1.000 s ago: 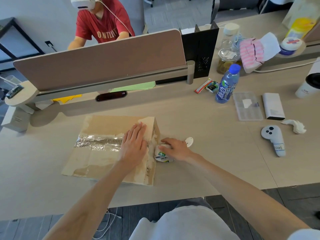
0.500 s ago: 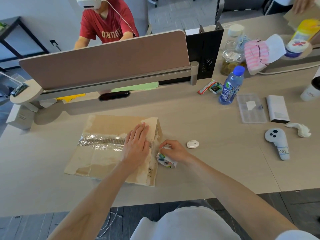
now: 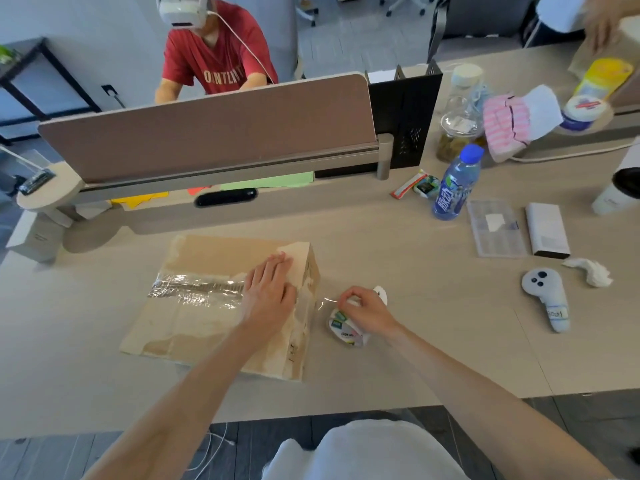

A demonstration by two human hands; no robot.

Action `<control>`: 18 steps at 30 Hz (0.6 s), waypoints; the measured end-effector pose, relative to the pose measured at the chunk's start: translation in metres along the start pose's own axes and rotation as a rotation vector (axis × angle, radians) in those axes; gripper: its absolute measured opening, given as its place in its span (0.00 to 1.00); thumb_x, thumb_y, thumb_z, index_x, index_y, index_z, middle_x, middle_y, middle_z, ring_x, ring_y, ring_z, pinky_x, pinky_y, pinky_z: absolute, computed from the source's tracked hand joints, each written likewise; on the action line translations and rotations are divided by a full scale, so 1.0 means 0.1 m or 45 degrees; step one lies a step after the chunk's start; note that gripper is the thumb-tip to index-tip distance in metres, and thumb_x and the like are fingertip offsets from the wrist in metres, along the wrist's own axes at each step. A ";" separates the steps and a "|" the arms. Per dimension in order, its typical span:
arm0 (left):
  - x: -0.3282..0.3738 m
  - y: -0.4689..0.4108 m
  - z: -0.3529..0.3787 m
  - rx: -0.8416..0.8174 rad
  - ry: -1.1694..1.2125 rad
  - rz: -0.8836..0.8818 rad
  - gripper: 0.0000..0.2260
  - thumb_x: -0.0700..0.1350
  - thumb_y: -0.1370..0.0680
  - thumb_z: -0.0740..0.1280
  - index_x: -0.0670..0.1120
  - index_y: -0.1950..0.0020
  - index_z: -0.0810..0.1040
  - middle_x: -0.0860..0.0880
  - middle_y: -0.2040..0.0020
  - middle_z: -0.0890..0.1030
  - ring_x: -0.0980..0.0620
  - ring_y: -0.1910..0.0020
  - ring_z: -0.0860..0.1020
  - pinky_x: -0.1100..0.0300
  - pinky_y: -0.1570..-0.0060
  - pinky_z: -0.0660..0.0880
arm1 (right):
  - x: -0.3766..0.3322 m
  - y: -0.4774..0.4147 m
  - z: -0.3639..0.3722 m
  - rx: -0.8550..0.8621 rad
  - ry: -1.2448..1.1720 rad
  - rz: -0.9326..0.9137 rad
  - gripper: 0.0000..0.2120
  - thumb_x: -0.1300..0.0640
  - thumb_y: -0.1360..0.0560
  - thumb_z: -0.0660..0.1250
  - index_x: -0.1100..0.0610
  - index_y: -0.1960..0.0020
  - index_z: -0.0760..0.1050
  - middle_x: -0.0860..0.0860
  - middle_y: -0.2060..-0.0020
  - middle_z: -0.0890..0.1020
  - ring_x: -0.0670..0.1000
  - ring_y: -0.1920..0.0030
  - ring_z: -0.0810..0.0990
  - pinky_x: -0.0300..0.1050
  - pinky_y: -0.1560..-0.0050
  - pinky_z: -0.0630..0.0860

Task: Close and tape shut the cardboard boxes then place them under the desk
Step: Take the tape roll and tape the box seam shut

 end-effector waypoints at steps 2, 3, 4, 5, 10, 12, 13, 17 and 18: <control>0.03 -0.07 -0.01 -0.015 0.038 -0.071 0.19 0.45 0.24 0.60 0.44 0.34 0.71 0.47 0.34 0.72 0.45 0.35 0.68 0.49 0.34 0.62 | -0.11 0.01 -0.13 0.046 -0.046 -0.034 0.03 0.60 0.26 0.69 0.58 0.55 0.81 0.45 0.58 0.83 0.42 0.57 0.80 0.28 0.56 0.73; 0.04 -0.11 0.00 -0.041 0.064 -0.121 0.18 0.46 0.24 0.61 0.44 0.35 0.71 0.47 0.36 0.72 0.45 0.36 0.68 0.49 0.35 0.62 | -0.17 0.02 -0.20 0.057 -0.062 -0.051 0.02 0.59 0.26 0.69 0.56 0.56 0.81 0.44 0.59 0.82 0.42 0.57 0.80 0.31 0.56 0.74; 0.06 -0.15 0.00 -0.071 0.097 -0.173 0.17 0.49 0.24 0.60 0.45 0.36 0.72 0.47 0.37 0.72 0.45 0.37 0.68 0.50 0.35 0.60 | -0.23 0.02 -0.27 0.064 -0.070 -0.072 0.03 0.58 0.25 0.70 0.53 0.58 0.80 0.43 0.60 0.82 0.42 0.57 0.80 0.33 0.55 0.75; 0.10 -0.20 0.00 -0.104 0.147 -0.220 0.19 0.53 0.24 0.58 0.46 0.37 0.73 0.48 0.38 0.72 0.46 0.37 0.68 0.52 0.35 0.59 | -0.30 0.01 -0.34 0.068 -0.079 -0.097 0.04 0.58 0.25 0.70 0.52 0.58 0.79 0.42 0.60 0.82 0.42 0.58 0.80 0.35 0.55 0.75; 0.56 -0.40 0.03 -0.350 0.760 -0.403 0.17 0.63 0.24 0.56 0.57 0.44 0.76 0.58 0.42 0.76 0.56 0.39 0.71 0.54 0.35 0.59 | -0.62 -0.03 -0.74 0.052 -0.175 -0.254 0.07 0.63 0.25 0.69 0.52 0.58 0.79 0.42 0.60 0.82 0.42 0.60 0.79 0.36 0.57 0.74; 0.81 -0.52 0.08 -0.432 1.001 -0.449 0.15 0.62 0.23 0.62 0.56 0.43 0.77 0.58 0.44 0.78 0.59 0.44 0.74 0.60 0.43 0.68 | -0.75 -0.07 -0.87 0.036 -0.160 -0.297 0.08 0.64 0.25 0.67 0.52 0.56 0.79 0.42 0.62 0.81 0.41 0.62 0.79 0.36 0.60 0.73; 0.91 -0.60 0.11 -0.447 1.042 -0.441 0.13 0.59 0.23 0.65 0.54 0.44 0.78 0.57 0.46 0.79 0.61 0.46 0.76 0.65 0.49 0.70 | -0.81 -0.10 -0.93 0.028 -0.154 -0.309 0.07 0.63 0.25 0.67 0.52 0.55 0.79 0.42 0.63 0.81 0.41 0.62 0.79 0.36 0.61 0.73; 1.11 -0.89 0.14 -0.409 0.989 -0.421 0.09 0.52 0.26 0.72 0.49 0.50 0.82 0.54 0.53 0.83 0.56 0.51 0.81 0.65 0.50 0.75 | -1.00 -0.25 -1.12 0.040 -0.211 -0.305 0.10 0.57 0.29 0.64 0.52 0.51 0.81 0.42 0.61 0.82 0.48 0.57 0.82 0.40 0.61 0.76; 1.11 -0.97 0.14 -0.392 0.992 -0.418 0.08 0.50 0.26 0.72 0.47 0.51 0.82 0.52 0.54 0.84 0.55 0.51 0.81 0.63 0.49 0.76 | -1.02 -0.30 -1.15 0.049 -0.220 -0.288 0.13 0.58 0.30 0.64 0.54 0.48 0.81 0.44 0.60 0.82 0.49 0.57 0.82 0.39 0.62 0.75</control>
Point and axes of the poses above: each hand's wrist, its own y-axis away from the middle knuckle, its own z-axis out of the palm, x = y × z, the point moved 9 cm from there along -y, towards the middle knuckle
